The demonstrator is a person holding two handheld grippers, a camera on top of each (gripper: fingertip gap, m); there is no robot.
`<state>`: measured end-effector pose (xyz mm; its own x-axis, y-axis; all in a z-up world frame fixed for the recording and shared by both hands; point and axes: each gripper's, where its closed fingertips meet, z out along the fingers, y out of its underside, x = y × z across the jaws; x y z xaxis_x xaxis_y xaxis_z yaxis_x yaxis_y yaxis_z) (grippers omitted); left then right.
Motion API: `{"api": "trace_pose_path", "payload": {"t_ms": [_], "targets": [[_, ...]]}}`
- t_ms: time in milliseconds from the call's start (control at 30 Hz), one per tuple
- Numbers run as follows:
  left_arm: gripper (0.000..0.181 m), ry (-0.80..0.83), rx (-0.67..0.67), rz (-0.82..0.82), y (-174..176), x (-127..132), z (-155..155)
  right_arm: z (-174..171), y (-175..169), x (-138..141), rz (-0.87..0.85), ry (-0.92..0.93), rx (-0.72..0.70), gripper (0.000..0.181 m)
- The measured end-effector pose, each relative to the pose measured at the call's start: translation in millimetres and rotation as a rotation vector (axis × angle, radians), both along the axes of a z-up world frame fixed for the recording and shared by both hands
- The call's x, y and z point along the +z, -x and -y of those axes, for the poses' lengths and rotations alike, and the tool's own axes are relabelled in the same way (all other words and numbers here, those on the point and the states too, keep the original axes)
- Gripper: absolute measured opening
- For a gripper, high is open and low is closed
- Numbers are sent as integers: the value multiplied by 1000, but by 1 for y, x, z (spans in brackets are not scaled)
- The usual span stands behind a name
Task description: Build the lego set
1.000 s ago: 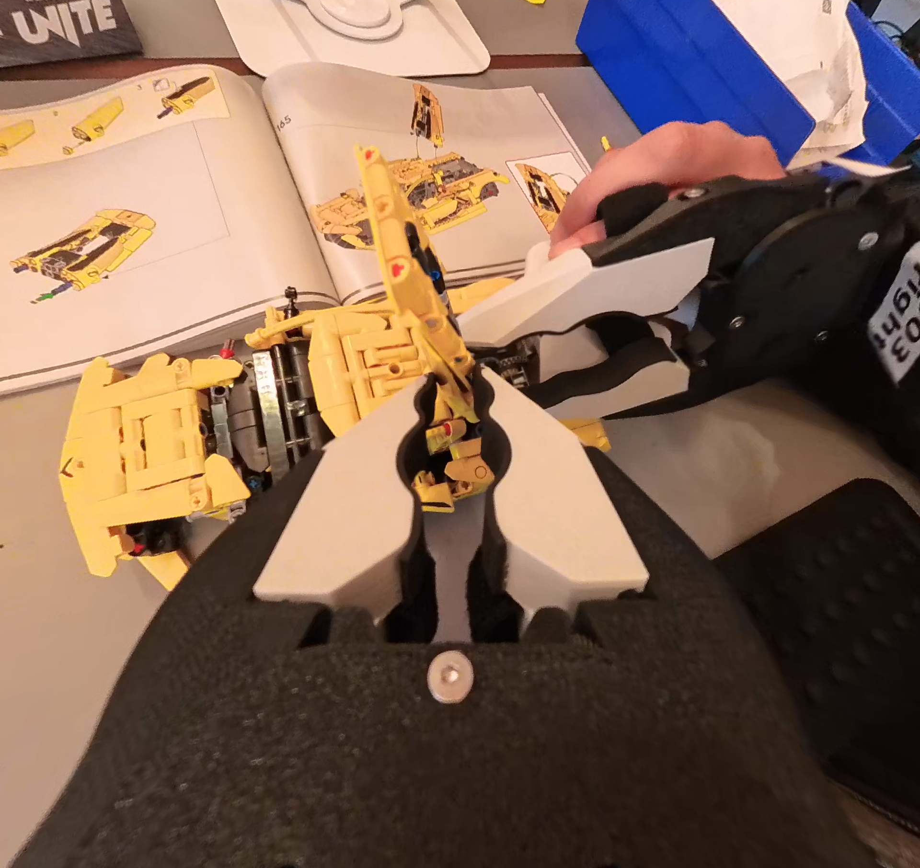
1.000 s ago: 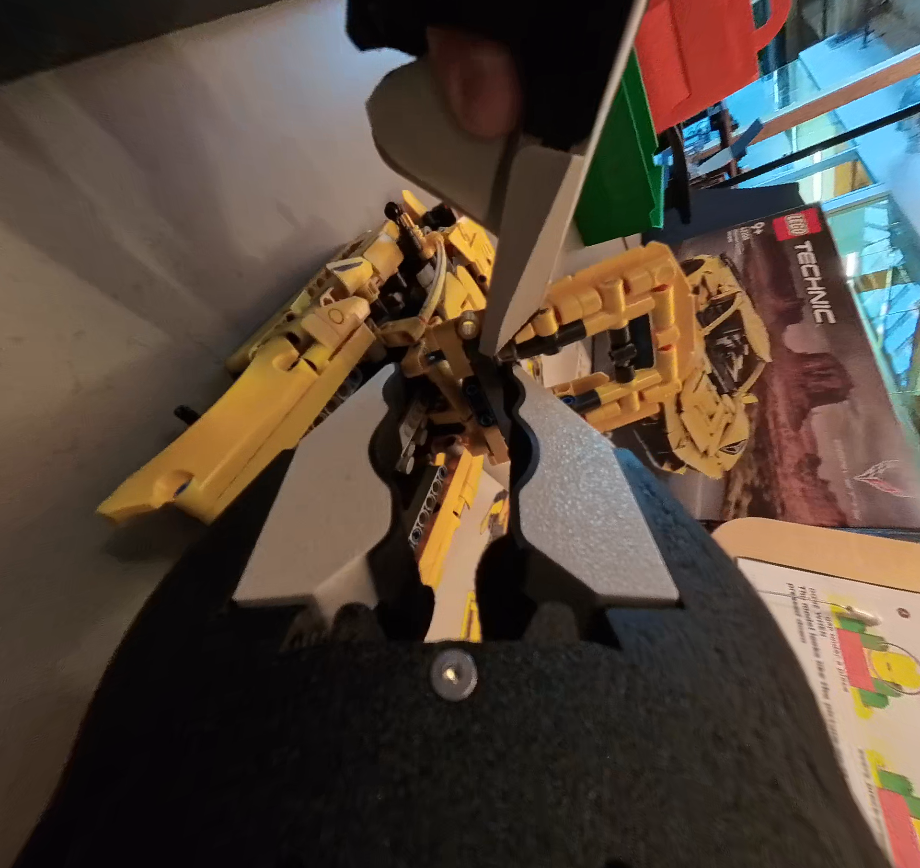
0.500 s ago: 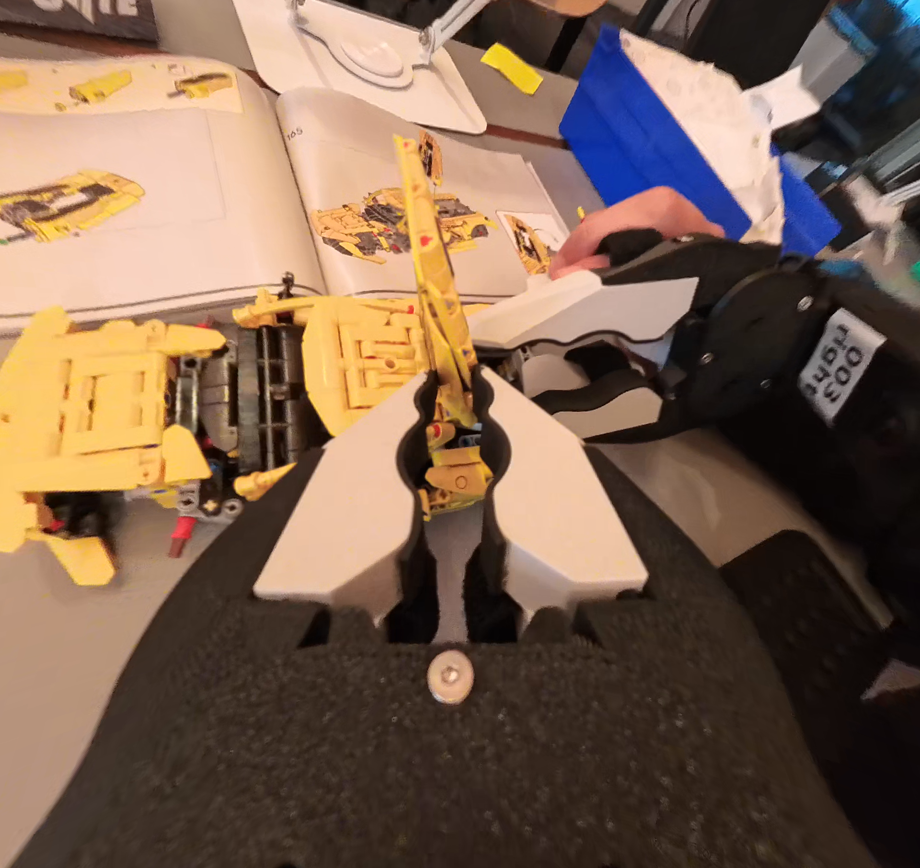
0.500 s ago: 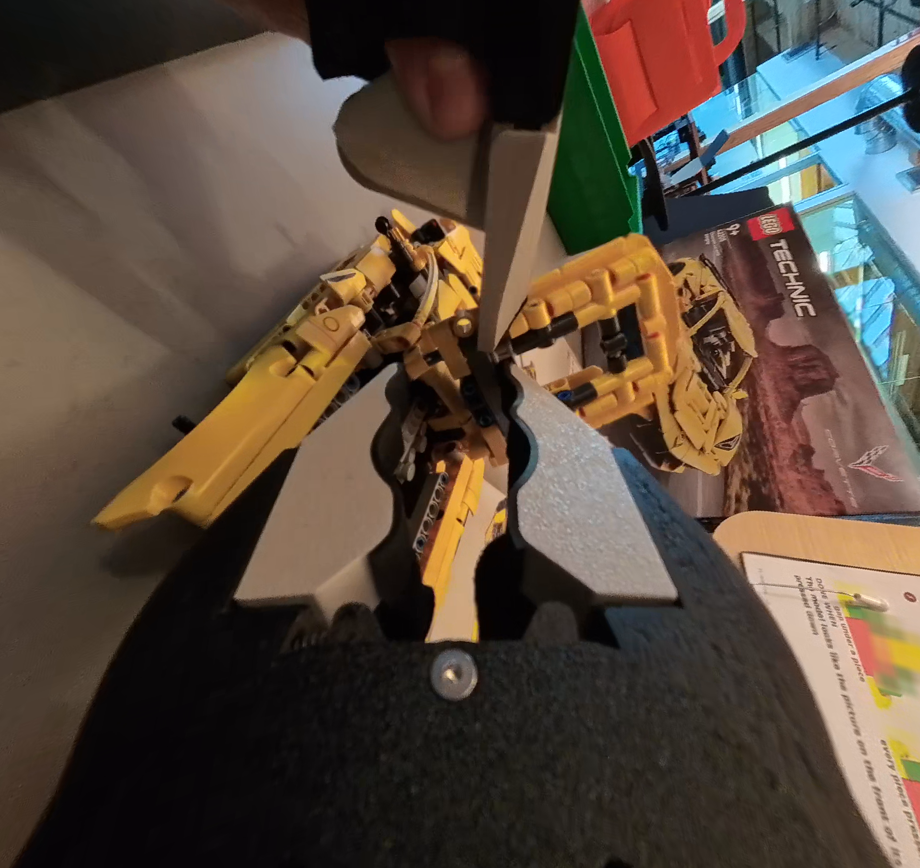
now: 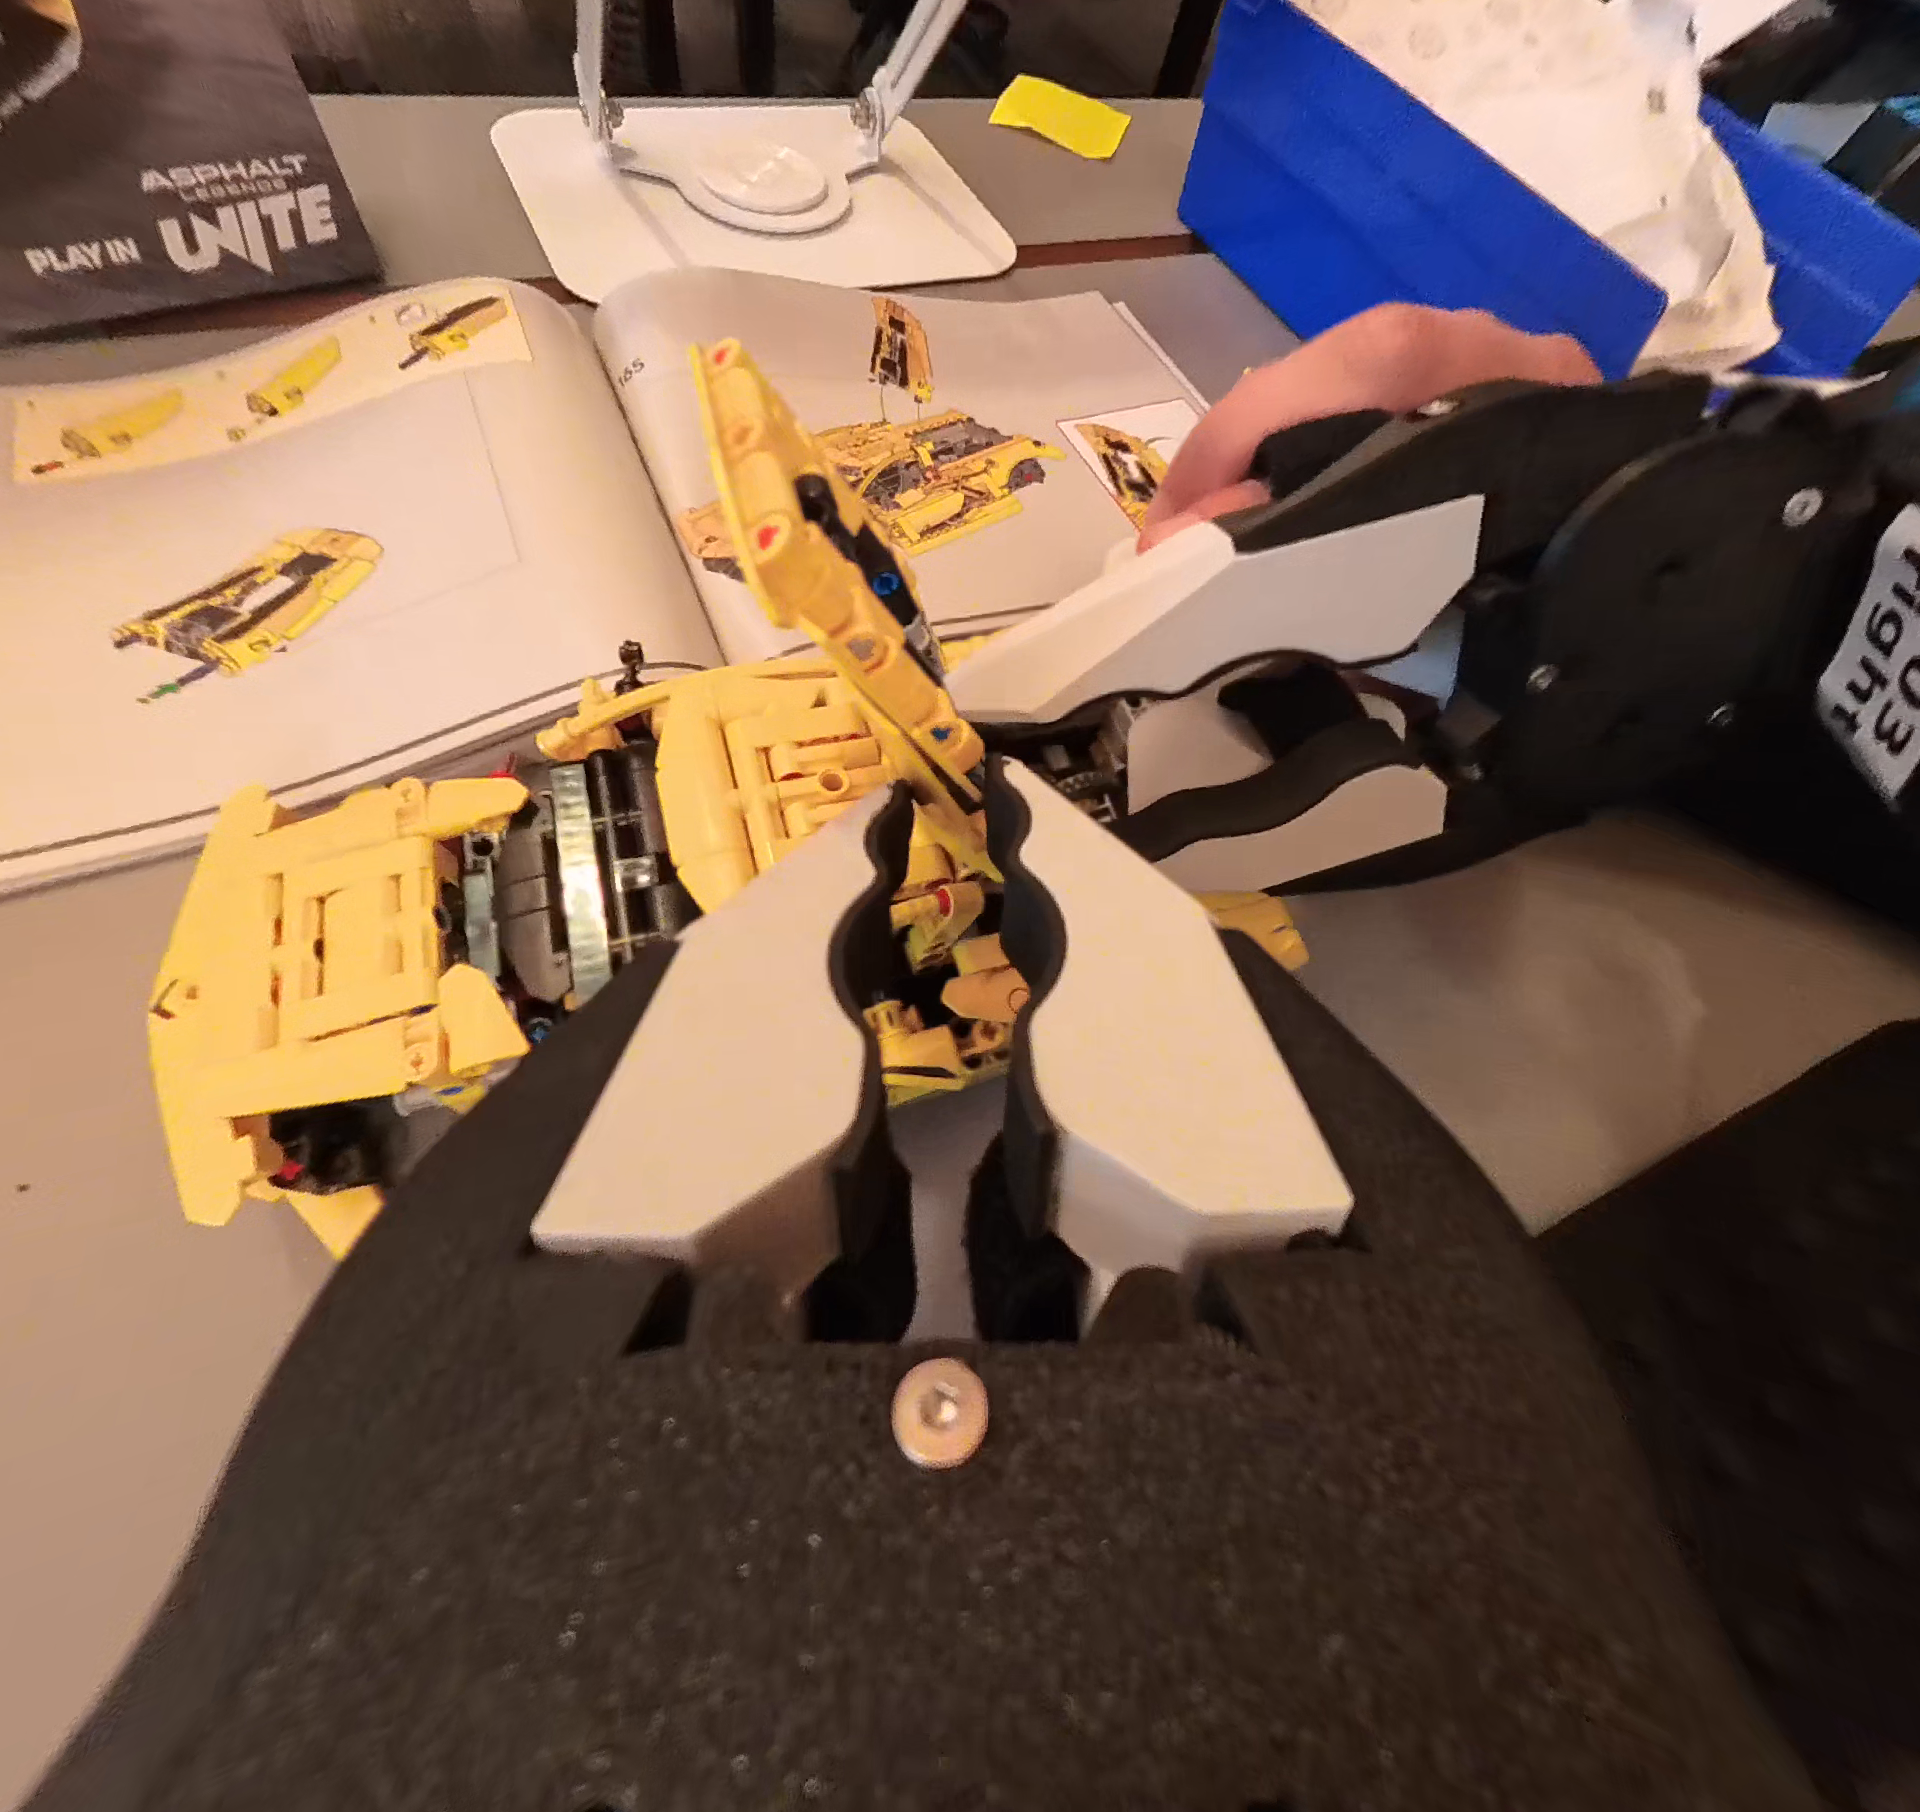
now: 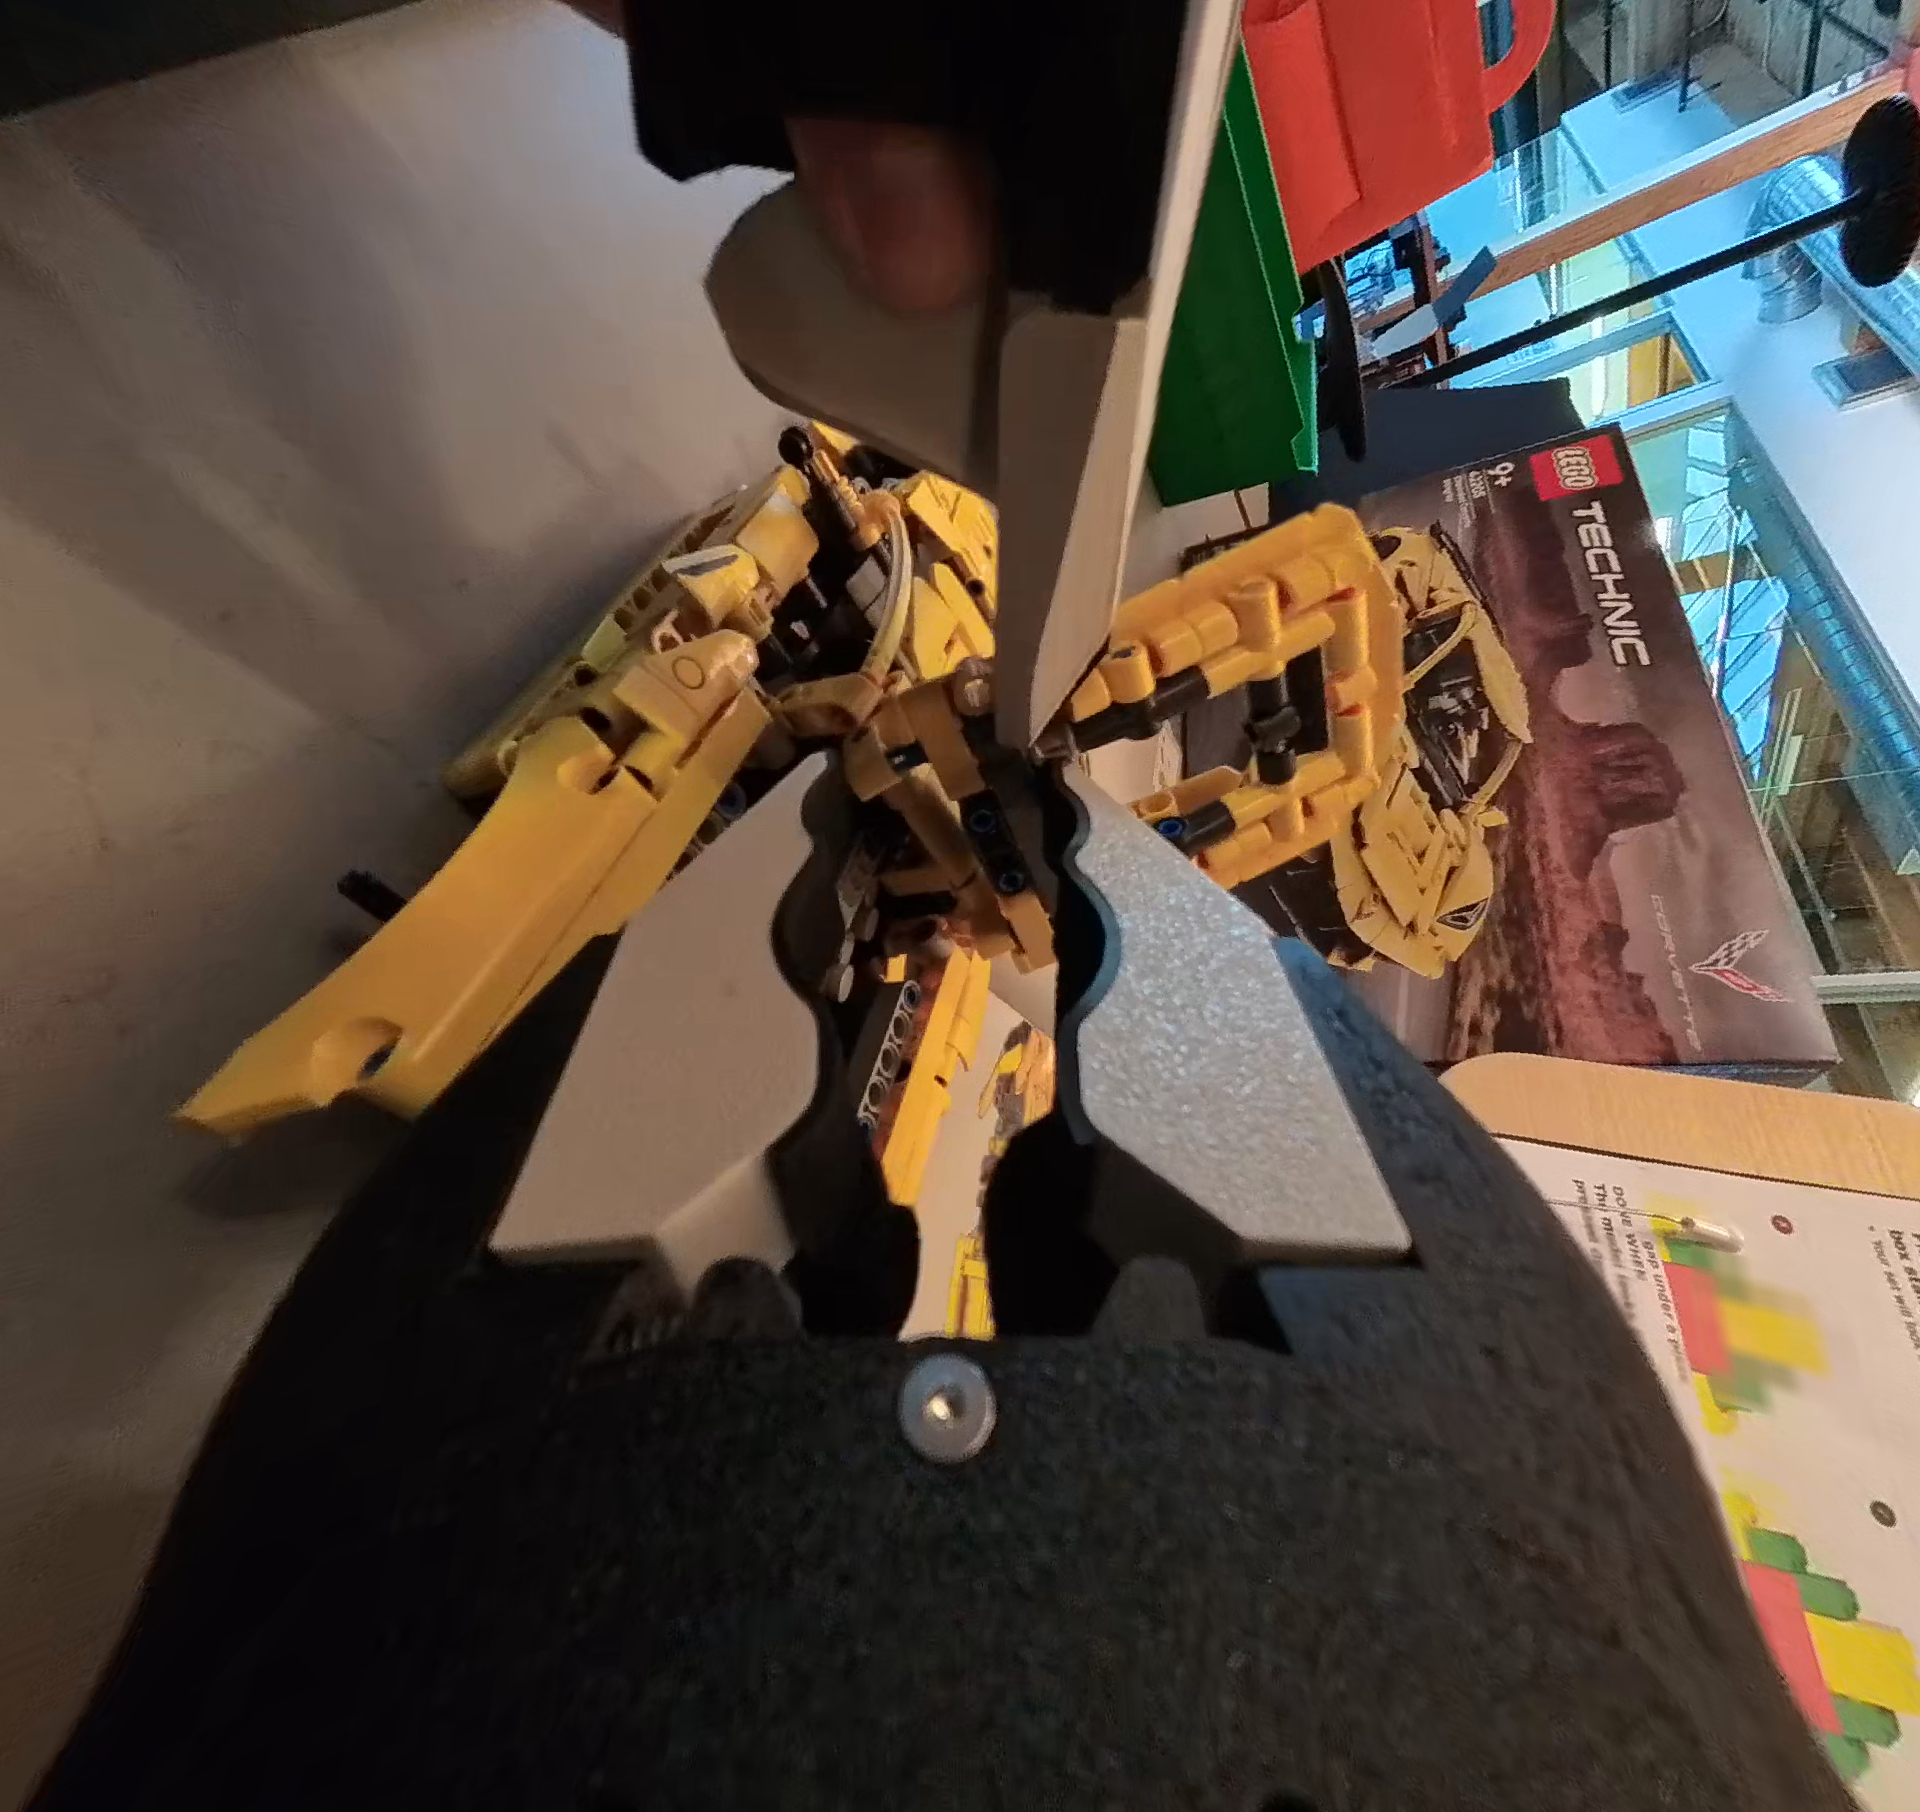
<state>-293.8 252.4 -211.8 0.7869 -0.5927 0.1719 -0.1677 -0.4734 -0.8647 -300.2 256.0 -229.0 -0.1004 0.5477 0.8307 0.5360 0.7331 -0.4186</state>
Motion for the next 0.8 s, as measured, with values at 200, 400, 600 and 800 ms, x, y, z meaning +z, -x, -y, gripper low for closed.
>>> {"api": "trace_pose_path", "payload": {"t_ms": [200,400,600,800], "targets": [[13,-9,51,98,1,-1,0,0,1,0,-16,-22,-19,36],[13,-11,48,105,1,-5,1,0,1,-1,-6,-19,-32,32],[13,7,21,46,1,-5,1,0,1,-1,-23,-4,-18,33],[14,14,2,42,-1,-5,-1,5,-15,29,-146,159,46,38]]}}
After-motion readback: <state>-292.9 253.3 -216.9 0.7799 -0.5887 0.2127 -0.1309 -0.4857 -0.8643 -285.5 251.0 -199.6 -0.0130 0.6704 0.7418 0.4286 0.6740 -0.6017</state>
